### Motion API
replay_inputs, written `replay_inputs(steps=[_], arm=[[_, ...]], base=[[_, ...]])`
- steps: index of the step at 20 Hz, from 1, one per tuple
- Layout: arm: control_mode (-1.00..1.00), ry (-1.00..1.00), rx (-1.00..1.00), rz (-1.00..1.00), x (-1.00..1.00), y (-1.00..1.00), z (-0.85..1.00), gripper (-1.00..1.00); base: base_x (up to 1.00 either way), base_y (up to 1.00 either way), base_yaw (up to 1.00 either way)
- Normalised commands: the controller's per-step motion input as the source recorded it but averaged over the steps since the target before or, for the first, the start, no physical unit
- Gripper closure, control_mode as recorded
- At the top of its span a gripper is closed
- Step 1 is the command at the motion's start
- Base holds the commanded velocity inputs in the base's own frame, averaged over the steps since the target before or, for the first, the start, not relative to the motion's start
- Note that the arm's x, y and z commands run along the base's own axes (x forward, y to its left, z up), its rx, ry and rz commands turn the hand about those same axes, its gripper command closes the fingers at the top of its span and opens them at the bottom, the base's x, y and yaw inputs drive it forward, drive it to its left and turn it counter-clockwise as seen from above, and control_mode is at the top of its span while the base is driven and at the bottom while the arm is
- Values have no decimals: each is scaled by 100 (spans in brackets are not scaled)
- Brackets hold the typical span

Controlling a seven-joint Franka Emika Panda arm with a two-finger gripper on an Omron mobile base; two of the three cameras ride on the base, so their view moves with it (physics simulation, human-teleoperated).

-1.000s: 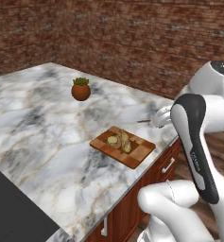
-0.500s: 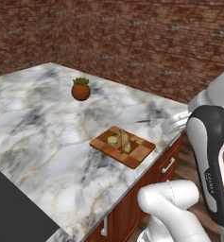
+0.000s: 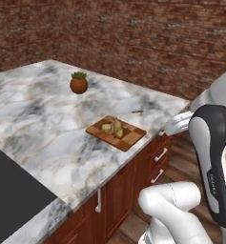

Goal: Retrieve the sausage and cheese from the fridge and place them on the cutting board on the counter.

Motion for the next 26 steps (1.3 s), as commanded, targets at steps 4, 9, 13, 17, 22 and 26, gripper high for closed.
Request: replay_inputs(steps=[4, 9, 13, 17, 22, 26], arm=[[100, 0, 0, 0, 0, 0, 0, -100], [100, 0, 0, 0, 0, 0, 0, -100], [100, 0, 0, 0, 0, 0, 0, -100], [100, 0, 0, 0, 0, 0, 0, -100], [100, 0, 0, 0, 0, 0, 0, -100], [100, 0, 0, 0, 0, 0, 0, -100]], base=[[-100, 51, 13], [-74, 98, 74], [-63, 93, 83], [-99, 100, 56], [-57, 100, 48], [-8, 100, 36]])
